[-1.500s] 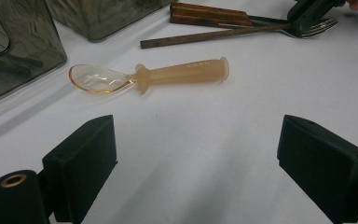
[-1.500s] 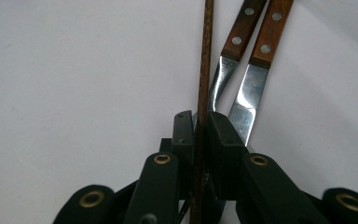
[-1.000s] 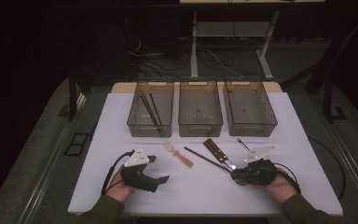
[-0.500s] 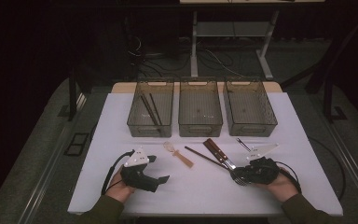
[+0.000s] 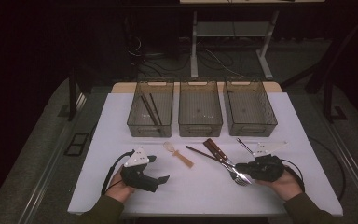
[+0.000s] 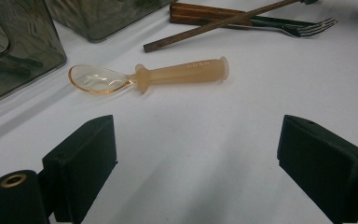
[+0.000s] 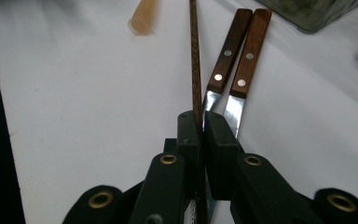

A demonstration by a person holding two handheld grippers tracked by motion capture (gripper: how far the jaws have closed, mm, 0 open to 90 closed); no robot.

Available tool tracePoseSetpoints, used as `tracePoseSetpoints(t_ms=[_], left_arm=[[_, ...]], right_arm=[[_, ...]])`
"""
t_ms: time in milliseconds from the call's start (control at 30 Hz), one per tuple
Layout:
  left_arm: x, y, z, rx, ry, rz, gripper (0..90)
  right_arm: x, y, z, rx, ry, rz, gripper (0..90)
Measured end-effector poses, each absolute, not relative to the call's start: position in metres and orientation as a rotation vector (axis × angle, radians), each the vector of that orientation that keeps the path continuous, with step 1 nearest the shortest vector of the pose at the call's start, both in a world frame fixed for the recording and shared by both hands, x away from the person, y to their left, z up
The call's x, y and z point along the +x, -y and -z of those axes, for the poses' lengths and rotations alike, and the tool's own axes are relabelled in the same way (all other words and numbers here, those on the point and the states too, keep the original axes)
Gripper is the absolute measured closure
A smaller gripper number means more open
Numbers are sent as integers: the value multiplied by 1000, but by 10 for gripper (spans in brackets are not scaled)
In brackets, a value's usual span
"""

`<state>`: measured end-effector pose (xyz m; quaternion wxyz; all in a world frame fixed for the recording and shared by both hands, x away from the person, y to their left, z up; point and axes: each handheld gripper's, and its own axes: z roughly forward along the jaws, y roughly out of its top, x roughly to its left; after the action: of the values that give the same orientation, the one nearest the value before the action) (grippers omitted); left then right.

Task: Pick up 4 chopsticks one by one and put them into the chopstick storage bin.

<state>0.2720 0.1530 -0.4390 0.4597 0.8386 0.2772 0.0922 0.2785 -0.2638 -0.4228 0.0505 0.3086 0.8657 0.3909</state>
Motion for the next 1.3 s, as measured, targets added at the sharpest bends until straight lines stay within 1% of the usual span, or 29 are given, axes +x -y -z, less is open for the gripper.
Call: tracePoseSetpoints(t_ms=[533,1300], left_arm=[[272,-153,439,2066,-682,-227,103],[272,-151,441,2050,-701,-224,103]], right_arm=[[279,270,403,927,-2557,-1366,851],[292,262,378,911,-2461,-1463,851]])
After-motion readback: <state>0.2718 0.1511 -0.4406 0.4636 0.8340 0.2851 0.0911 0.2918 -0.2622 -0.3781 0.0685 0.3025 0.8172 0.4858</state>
